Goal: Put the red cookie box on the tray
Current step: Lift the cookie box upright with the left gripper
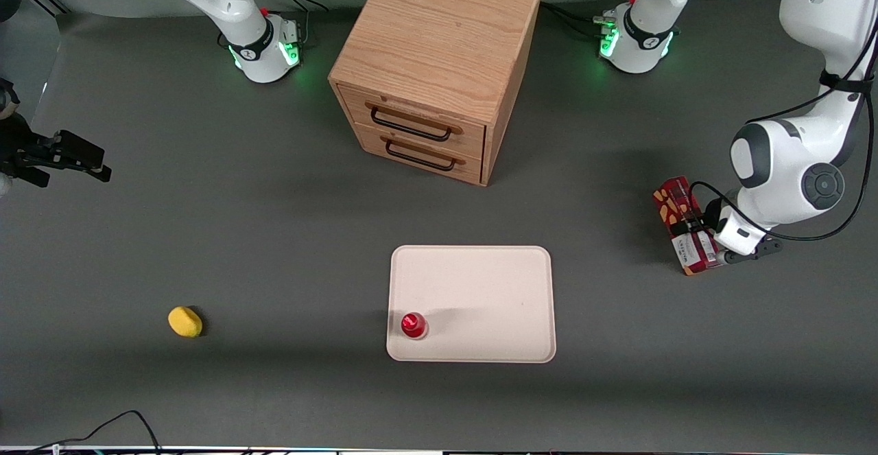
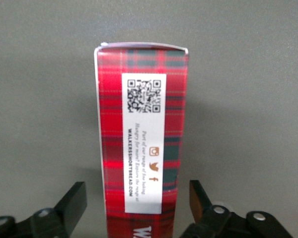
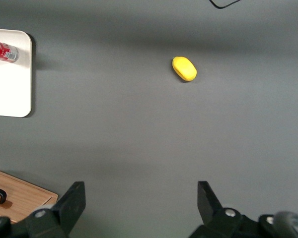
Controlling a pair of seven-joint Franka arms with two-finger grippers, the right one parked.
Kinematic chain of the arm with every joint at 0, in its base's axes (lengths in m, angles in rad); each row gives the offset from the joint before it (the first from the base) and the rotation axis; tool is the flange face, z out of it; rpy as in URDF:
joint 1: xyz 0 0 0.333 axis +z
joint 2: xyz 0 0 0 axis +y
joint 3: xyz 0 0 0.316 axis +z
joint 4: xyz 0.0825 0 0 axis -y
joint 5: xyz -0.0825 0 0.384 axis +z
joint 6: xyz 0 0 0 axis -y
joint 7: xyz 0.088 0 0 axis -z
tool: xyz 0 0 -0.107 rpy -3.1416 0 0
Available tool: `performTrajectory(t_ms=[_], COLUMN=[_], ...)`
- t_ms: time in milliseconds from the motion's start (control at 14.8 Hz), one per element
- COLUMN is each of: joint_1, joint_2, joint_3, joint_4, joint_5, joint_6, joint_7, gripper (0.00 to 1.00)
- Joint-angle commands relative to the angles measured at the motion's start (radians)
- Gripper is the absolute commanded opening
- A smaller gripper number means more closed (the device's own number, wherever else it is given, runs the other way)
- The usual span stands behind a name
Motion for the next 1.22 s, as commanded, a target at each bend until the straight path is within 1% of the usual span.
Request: performTrajectory(t_ms=[0,68,271,406,541,677,812,1015,1150], joint_1=[-0.005,-0.007,-0.014,-0.022,-0.022,-0.022,-0.022,-0.024,-0.024], joint_2=[-0.02,-0.023,-0.065,-0.152,-0.245,-0.305,-0.341,-0.349,-0.347], joint_3=[0.001,0.001,-0.002,-0.011,-0.028,-0.045,-0.077,-0.097,-0.121], joint_4=[-0.024,-0.022,-0.018,-0.005,0.04,0.134,0.255,0.457,0.537], joint_5=[-0.011,-0.011,-0.01,0.001,0.009,0.027,0.065,0.066,0.061], joint_6=[0.013,0.005,-0.056,-0.148,-0.292,-0.468,-0.643,-0.893,-0.973], joint_7=[-0.011,-0.01,0.003,0.006,0.025,0.038,0.039,0.046,0.044], gripper=[0.24,0.0,0.0,0.0,0.0,0.0,0.0,0.0,0.0])
